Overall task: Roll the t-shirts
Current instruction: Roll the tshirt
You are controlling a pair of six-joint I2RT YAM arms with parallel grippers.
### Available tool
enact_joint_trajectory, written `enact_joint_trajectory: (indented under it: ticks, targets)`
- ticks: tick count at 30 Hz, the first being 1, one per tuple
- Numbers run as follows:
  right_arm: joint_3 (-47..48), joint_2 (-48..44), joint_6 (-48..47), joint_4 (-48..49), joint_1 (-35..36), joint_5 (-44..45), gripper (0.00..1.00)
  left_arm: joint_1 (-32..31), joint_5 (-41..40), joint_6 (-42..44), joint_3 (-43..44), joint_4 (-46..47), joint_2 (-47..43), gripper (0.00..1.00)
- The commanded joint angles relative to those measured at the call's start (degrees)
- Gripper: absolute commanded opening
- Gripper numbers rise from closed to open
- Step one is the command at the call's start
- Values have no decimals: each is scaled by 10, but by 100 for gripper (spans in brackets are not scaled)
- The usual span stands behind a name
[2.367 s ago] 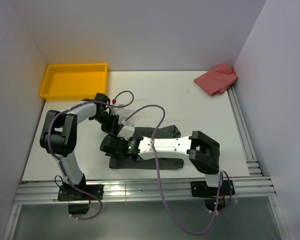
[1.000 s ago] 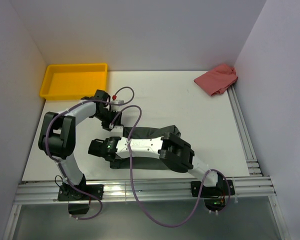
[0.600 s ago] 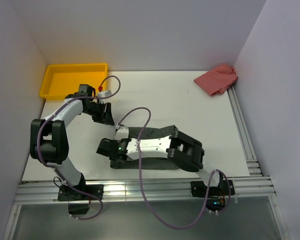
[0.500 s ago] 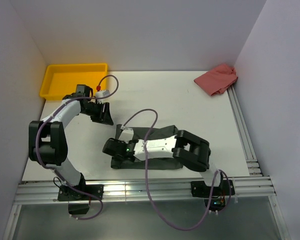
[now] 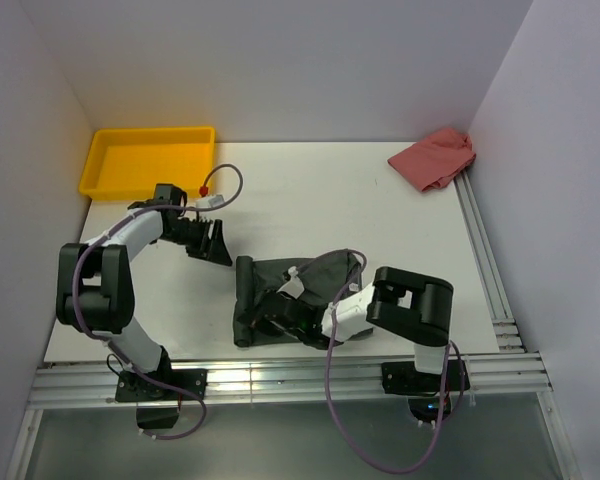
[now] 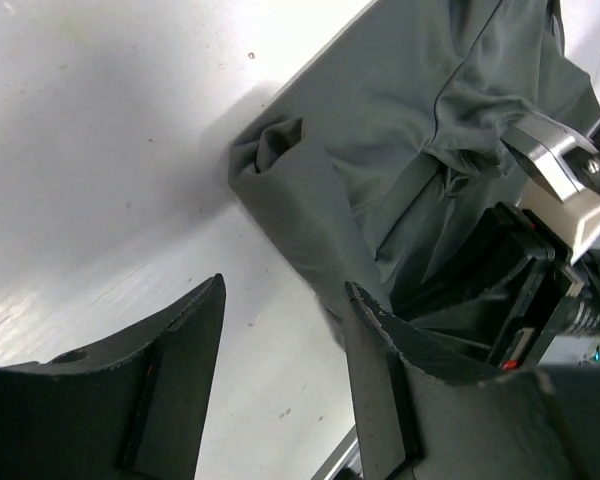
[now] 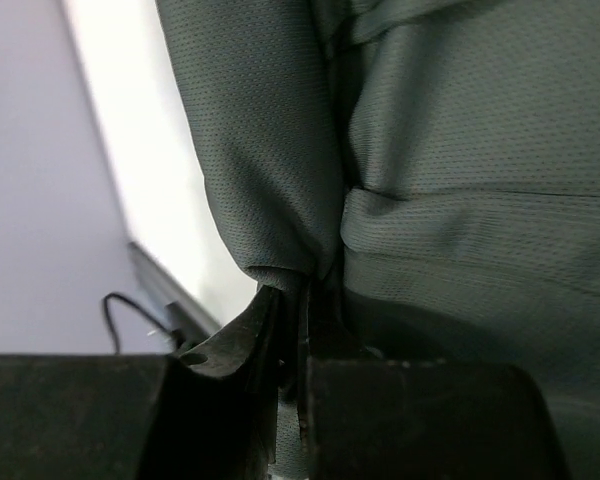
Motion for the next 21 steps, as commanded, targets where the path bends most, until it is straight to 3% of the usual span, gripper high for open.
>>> enact_joint_trajectory:
  ticks: [1, 7, 12, 16, 18, 19, 21]
  targets:
    - [-31, 22, 41, 146, -2, -27, 0, -3, 47, 37, -8, 8, 23, 56]
    - [-67, 73, 84, 269, -6, -43, 0, -37, 33, 21, -14, 40, 57, 57]
    - [-85, 77, 92, 282, -6, -40, 0, -75, 2, -5, -8, 56, 93, 56]
    - [-58, 59, 71, 154, -8, -43, 6, -84, -20, -19, 12, 56, 105, 41]
    - [-26, 44, 56, 94, -8, -43, 17, -84, -38, -25, 20, 50, 111, 24]
    - [8, 38, 42, 6, -9, -36, 28, -84, -45, -30, 28, 47, 112, 15]
    - [51, 22, 17, -103, -9, -15, 40, -84, -60, -41, 36, 47, 108, 8]
